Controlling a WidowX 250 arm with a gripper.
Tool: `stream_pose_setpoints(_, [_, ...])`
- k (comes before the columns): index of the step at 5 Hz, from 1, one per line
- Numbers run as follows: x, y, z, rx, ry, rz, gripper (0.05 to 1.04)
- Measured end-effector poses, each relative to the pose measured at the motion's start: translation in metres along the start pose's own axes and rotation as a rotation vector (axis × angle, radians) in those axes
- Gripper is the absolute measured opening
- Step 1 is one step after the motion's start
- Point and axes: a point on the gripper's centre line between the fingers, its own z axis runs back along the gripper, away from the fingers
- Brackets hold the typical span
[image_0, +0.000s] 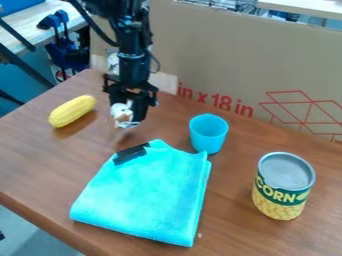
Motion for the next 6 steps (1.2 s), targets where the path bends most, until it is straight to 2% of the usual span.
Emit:
stream_pose_setpoints(1, [0.004,-0.003,-0.005,-0.026,-0.018,-0.007,0.595])
stream_pose_setpoints(2, [0.002,-0.005,-0.015,-0.041,-0.025,-0.002,0.645])
stream_pose_setpoints(3, [-0.006,-0.007,-0.02,-0.061,-0.041,0.036,0.941])
stream_pose_setpoints(4, [-0.017,-0.013,0.002,-0.106,-0.193,0.087,1.009])
stream_pose_setpoints(5, [-0.023,-0.017,0.03,-0.116,-0.307,0.111,1.005])
stream_pose_setpoints(6, [-0.031,-0.025,0.055,-0.123,-0.355,0.116,1.003])
